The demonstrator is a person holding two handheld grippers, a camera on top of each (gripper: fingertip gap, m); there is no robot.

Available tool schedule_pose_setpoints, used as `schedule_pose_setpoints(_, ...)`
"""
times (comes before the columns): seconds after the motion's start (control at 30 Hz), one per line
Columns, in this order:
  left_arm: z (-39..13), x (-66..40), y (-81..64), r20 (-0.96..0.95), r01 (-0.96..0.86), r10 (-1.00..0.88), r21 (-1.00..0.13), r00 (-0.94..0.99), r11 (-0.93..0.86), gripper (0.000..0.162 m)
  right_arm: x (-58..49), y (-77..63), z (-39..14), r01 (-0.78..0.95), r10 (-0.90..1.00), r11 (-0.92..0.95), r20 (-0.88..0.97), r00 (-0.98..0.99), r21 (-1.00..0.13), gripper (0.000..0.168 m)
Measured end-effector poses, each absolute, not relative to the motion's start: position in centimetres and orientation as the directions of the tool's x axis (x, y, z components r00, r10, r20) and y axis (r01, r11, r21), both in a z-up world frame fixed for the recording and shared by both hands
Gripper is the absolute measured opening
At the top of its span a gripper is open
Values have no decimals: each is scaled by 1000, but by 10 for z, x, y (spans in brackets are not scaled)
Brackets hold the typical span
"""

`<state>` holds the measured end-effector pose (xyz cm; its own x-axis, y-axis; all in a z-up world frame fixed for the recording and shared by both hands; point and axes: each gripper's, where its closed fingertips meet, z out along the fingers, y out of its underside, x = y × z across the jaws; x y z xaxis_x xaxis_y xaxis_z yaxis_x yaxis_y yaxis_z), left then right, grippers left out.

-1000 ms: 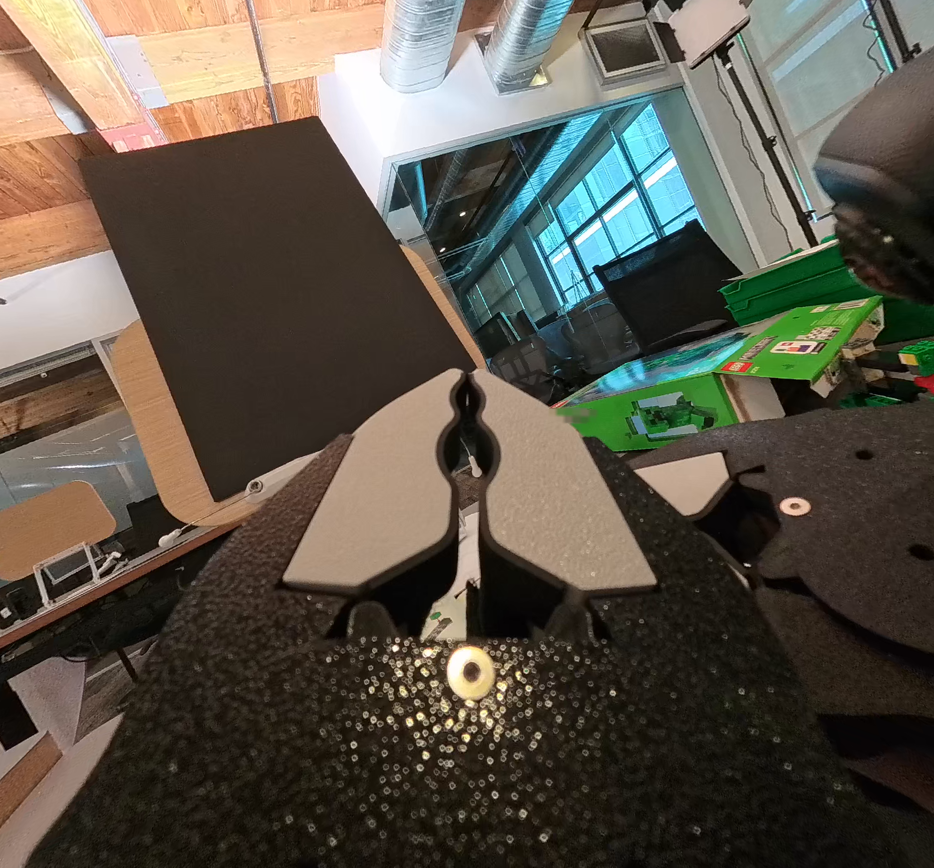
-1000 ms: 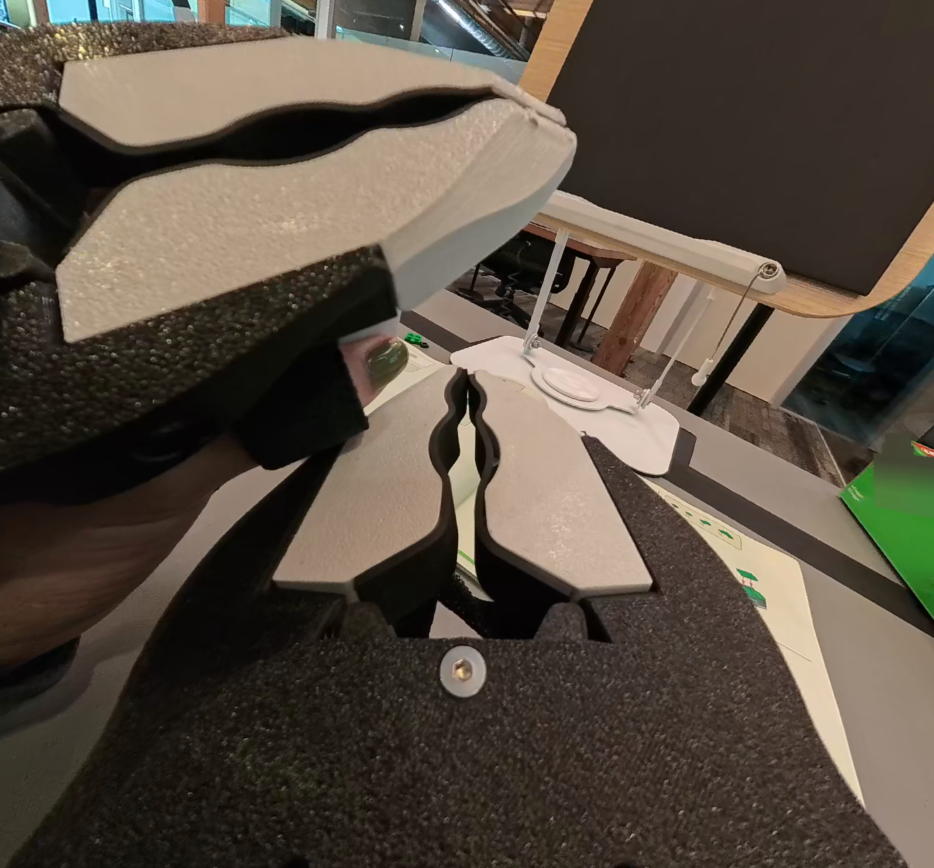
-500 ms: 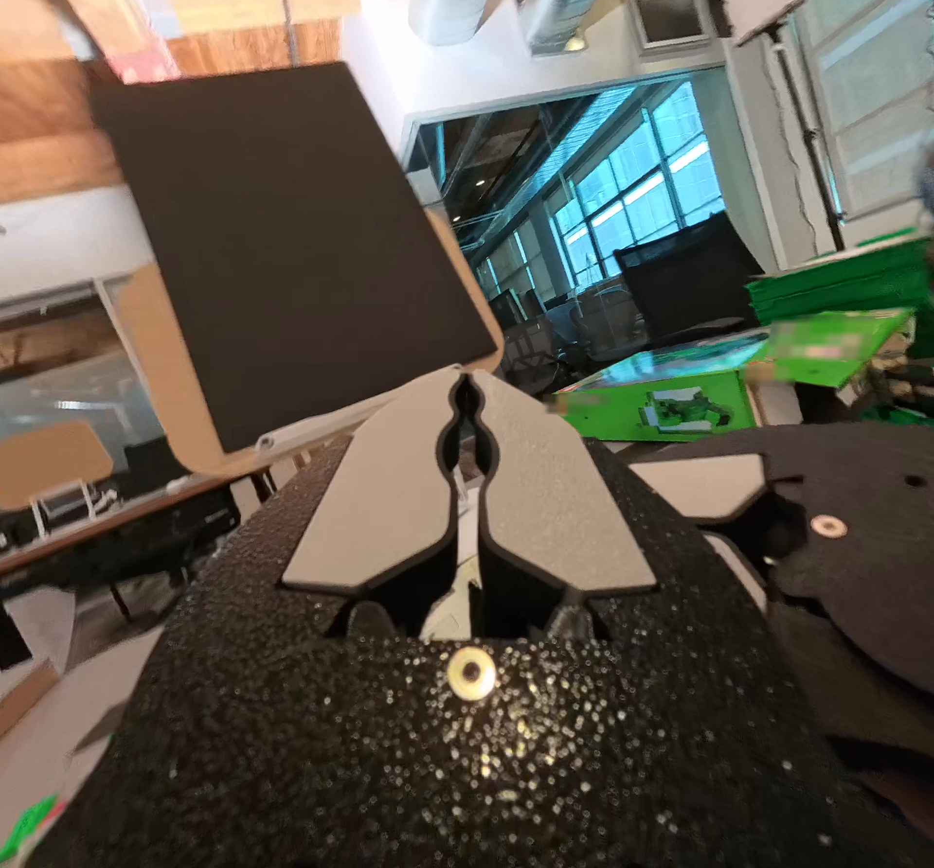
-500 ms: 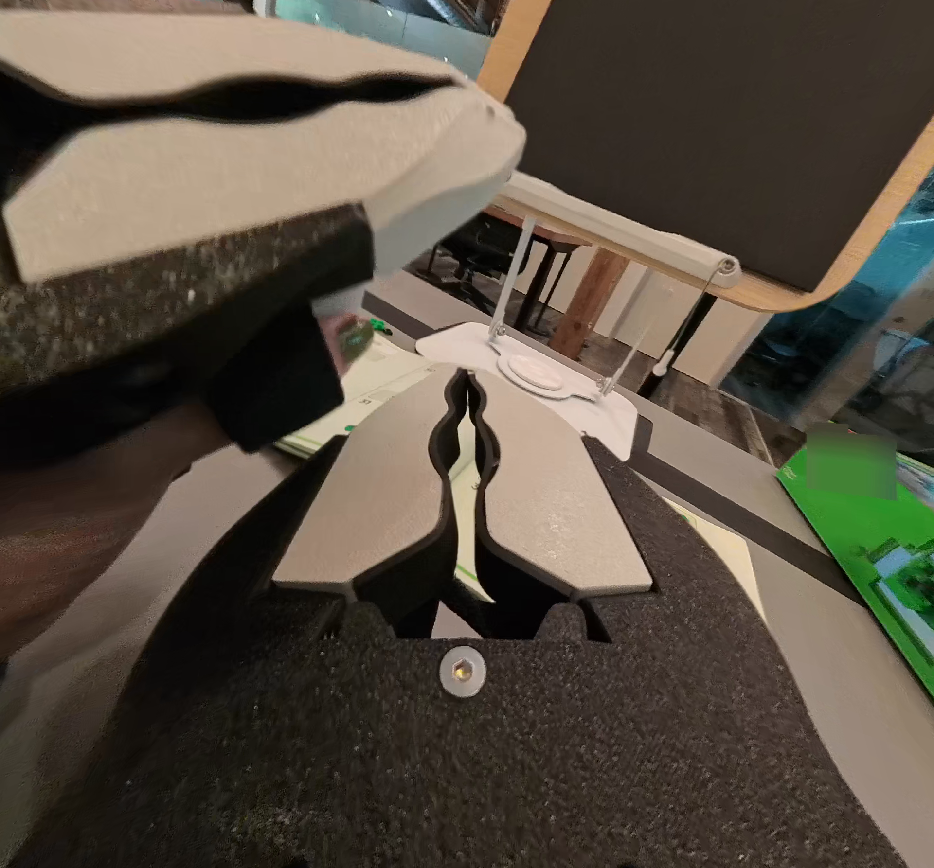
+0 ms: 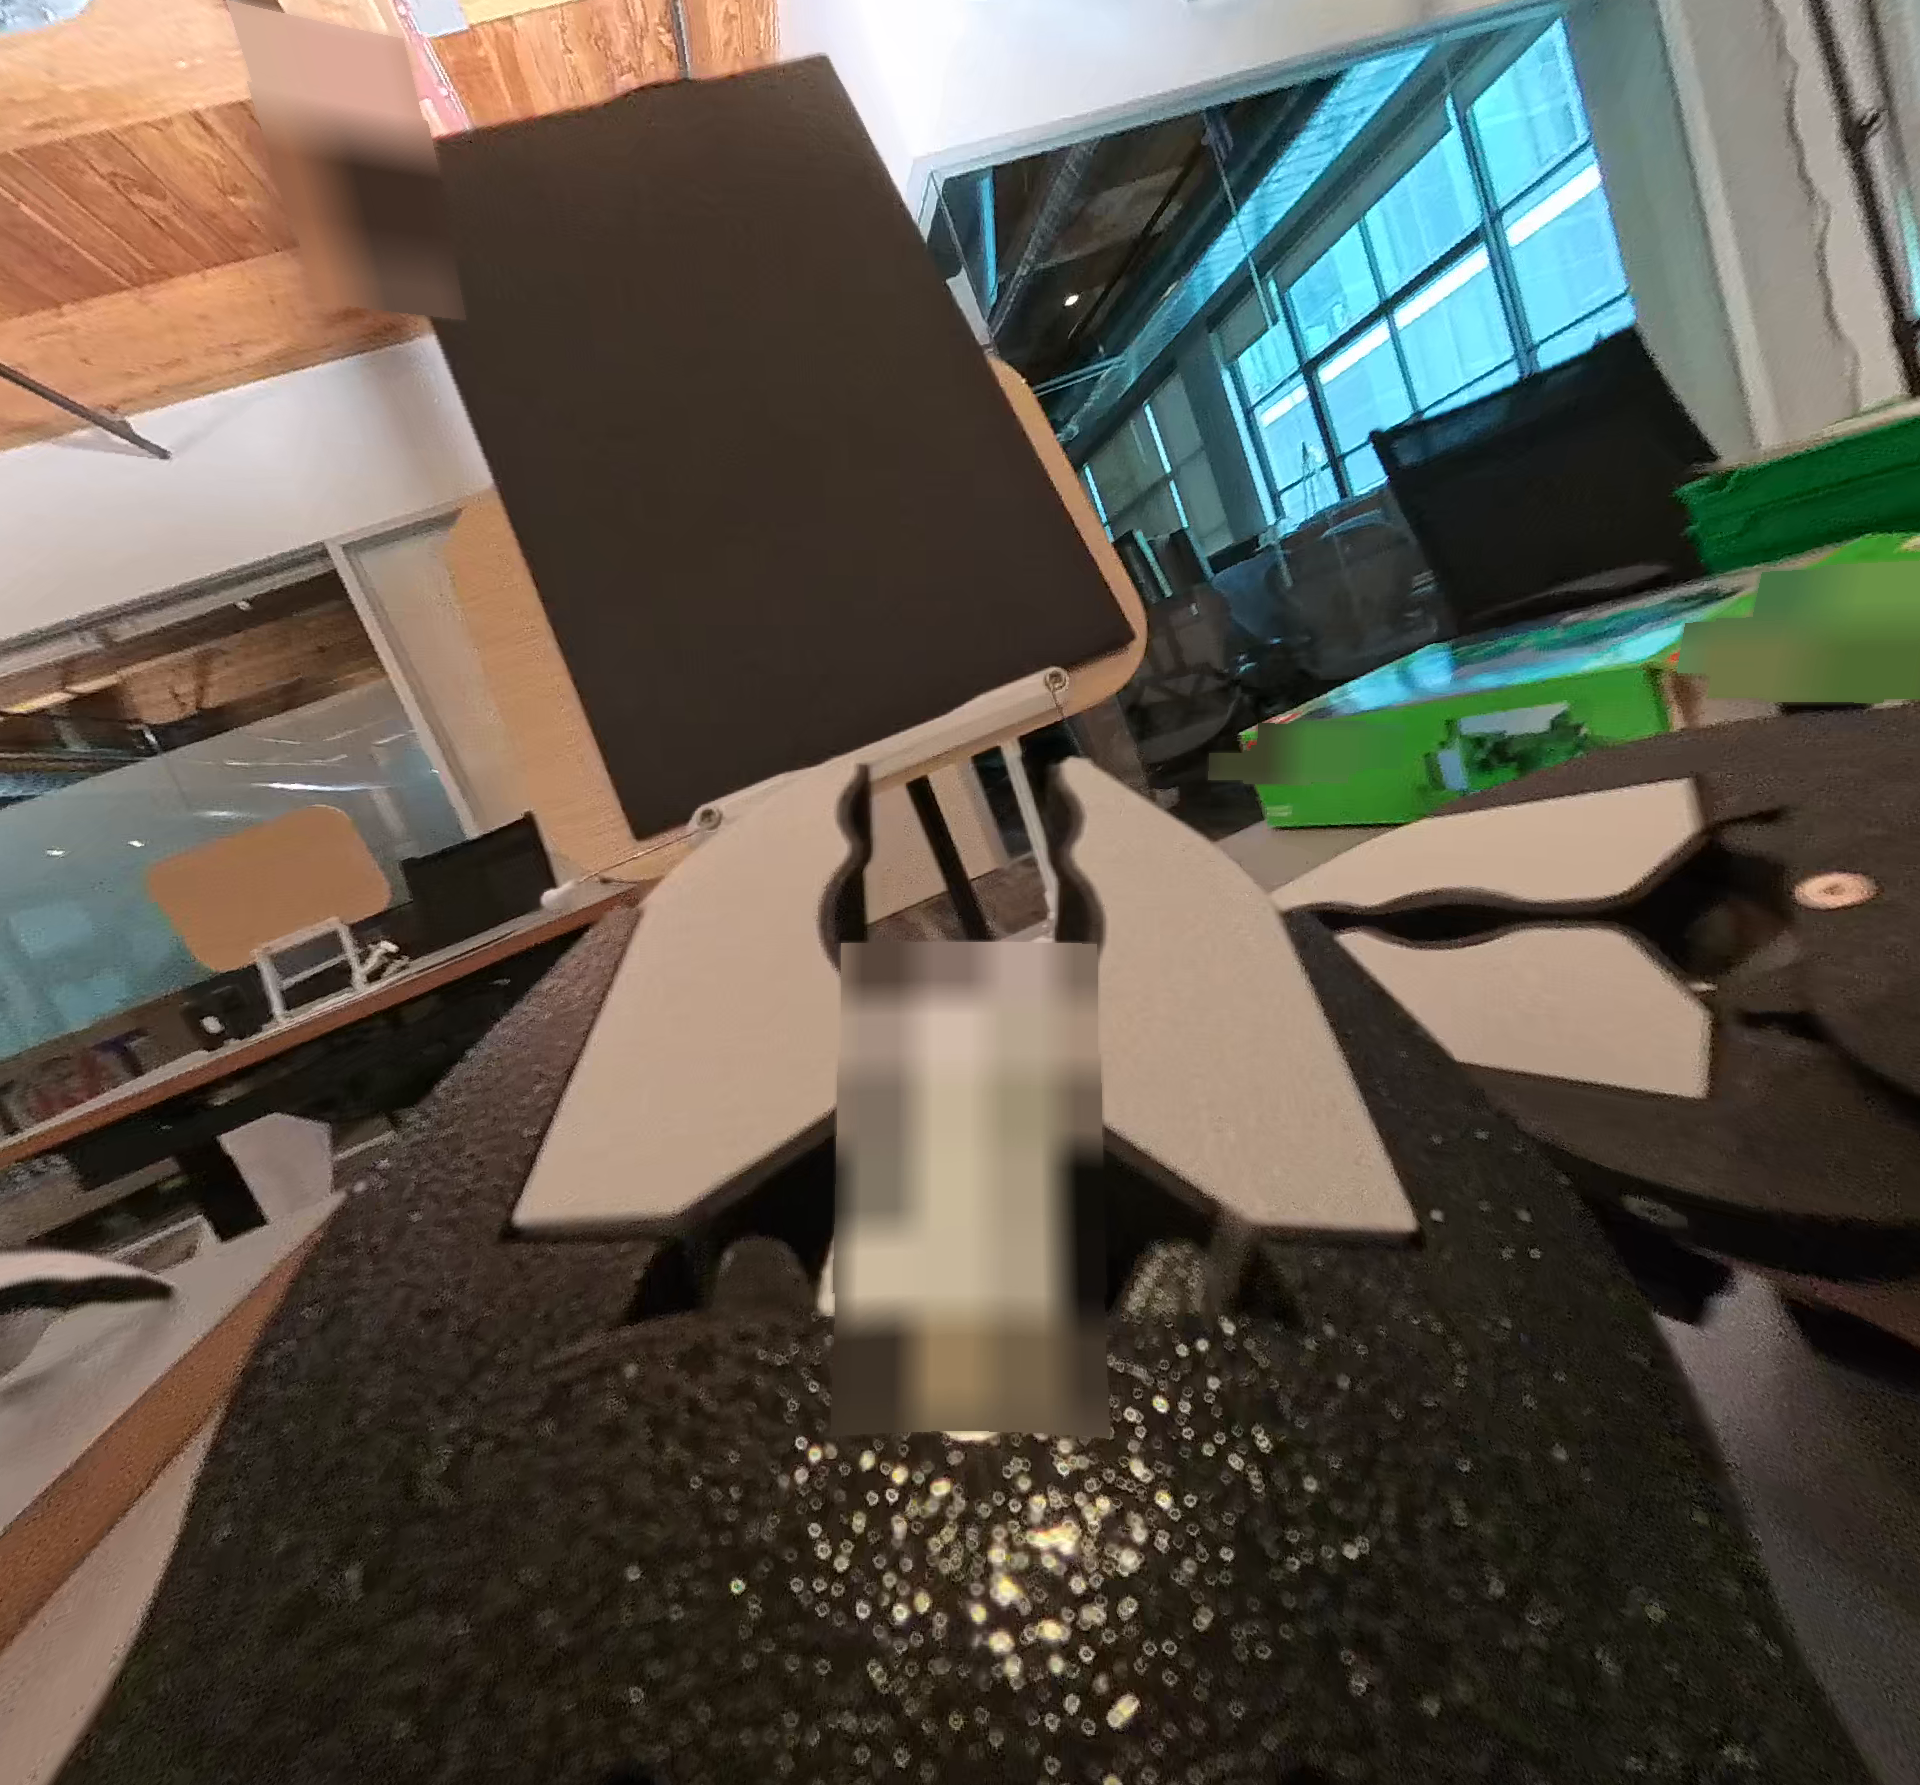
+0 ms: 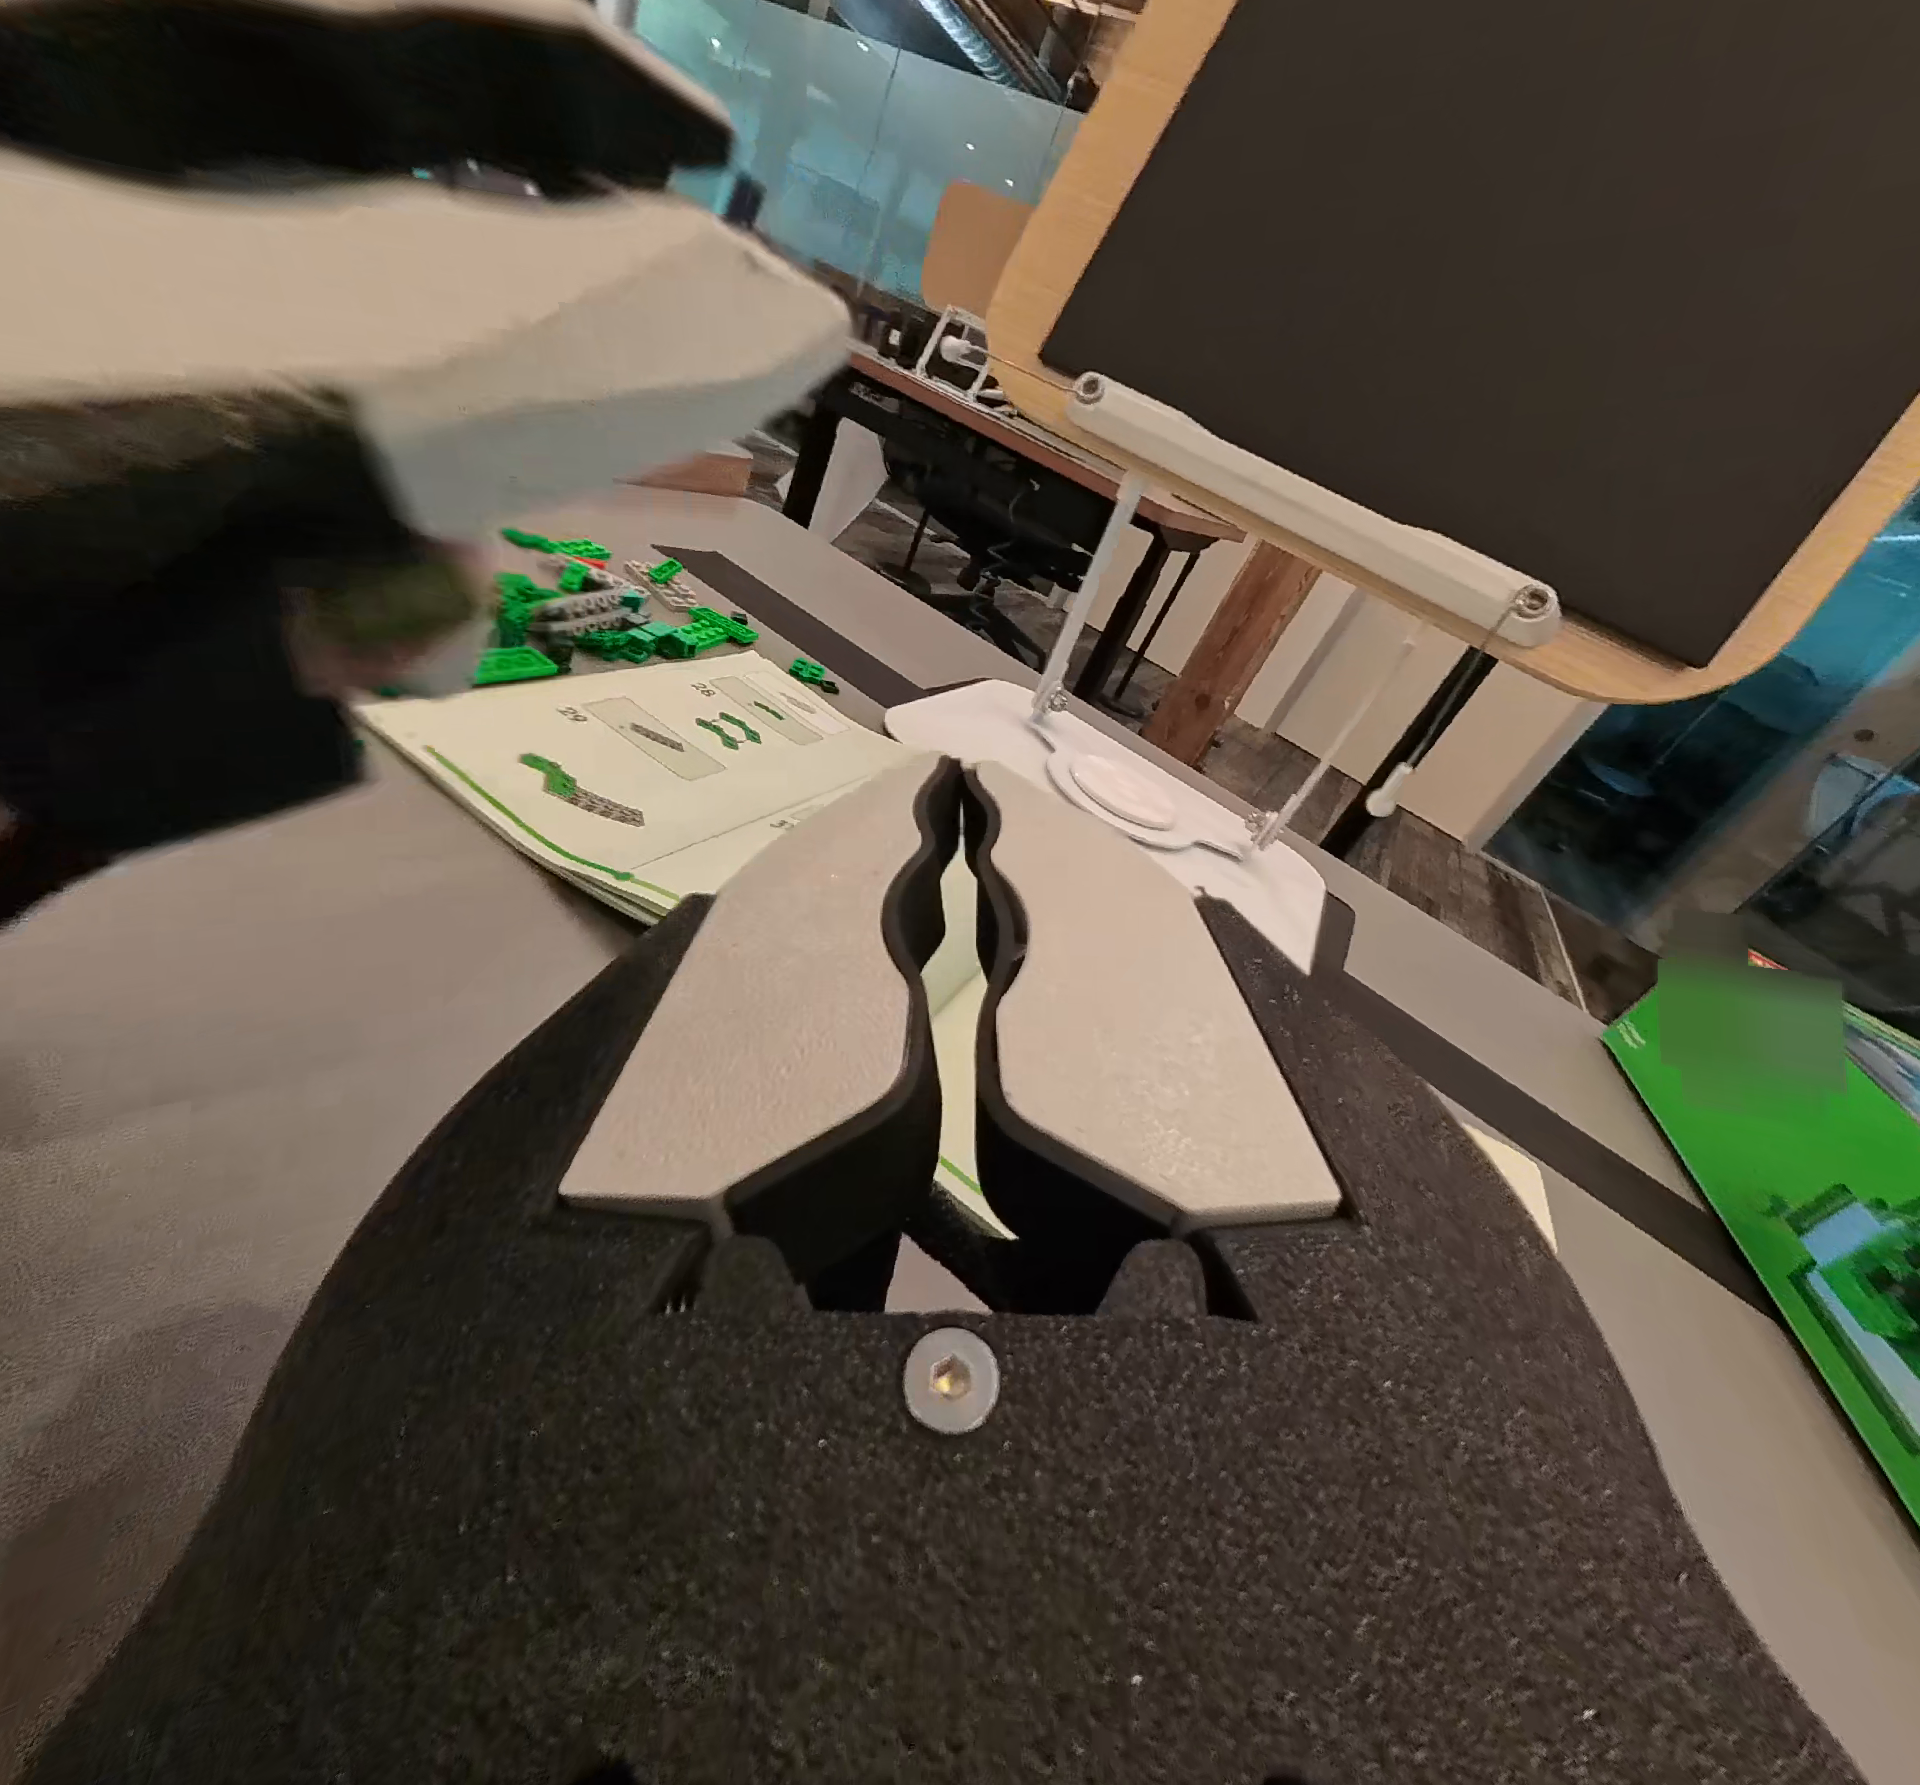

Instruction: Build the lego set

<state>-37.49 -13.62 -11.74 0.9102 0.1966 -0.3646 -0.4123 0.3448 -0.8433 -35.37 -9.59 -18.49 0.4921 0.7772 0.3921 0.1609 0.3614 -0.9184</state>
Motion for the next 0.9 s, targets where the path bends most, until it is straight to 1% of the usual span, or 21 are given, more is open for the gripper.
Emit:
schedule_pose_setpoints(0.1,-106,-379,-179,-247,-282,141,-889,959,361,55,-356,-102,-183,149,778,388,411,475,-909,0)
schedule_pose_setpoints(0.13,-106,-383,-195,-220,-254,136,-900,966,354,59,-356,-102,-182,143,780,390,409,473,-910,0)
schedule_pose_setpoints(0.17,-108,-389,-211,-212,-251,149,-907,966,337,59,-356,-103,-182,136,784,386,402,473,-913,0)
schedule_pose_setpoints(0.27,-129,-419,-255,-266,-316,237,-927,934,201,47,-356,-101,-183,126,797,362,377,472,-924,0)
schedule_pose_setpoints(0.37,-156,-463,-296,-321,-341,347,-940,881,-3,41,-355,-100,-182,118,801,353,365,475,-928,0)
schedule_pose_setpoints(0.43,-173,-498,-324,-368,-336,427,-930,826,-151,39,-355,-101,-182,119,802,354,367,472,-928,0)
schedule_pose_setpoints(0.5,-190,-528,-346,-400,-298,445,-912,801,-283,35,-356,-101,-183,126,801,357,373,469,-926,0)
schedule_pose_setpoints(0.63,-233,-574,-371,-380,-129,397,-837,835,-531,32,-356,-102,-183,126,801,360,376,466,-924,0)
schedule_pose_setpoints(0.67,-240,-580,-374,-350,-81,391,-823,851,-562,29,-356,-102,-183,125,802,359,374,466,-925,0)
schedule_pose_setpoints(0.7,-243,-581,-374,-316,-50,374,-817,872,-575,22,-356,-102,-183,123,803,358,372,466,-926,0)
schedule_pose_setpoints(0.77,-250,-586,-375,-258,21,373,-798,891,-602,19,-356,-101,-183,122,803,356,370,467,-927,0)
schedule_pose_setpoints(0.83,-262,-586,-376,-204,88,362,-755,910,-649,18,-356,-102,-183,122,805,355,369,465,-927,0)
schedule_pose_setpoints(0.9,-270,-582,-375,-178,104,335,-730,925,-675,18,-356,-102,-183,120,805,355,368,465,-927,0)
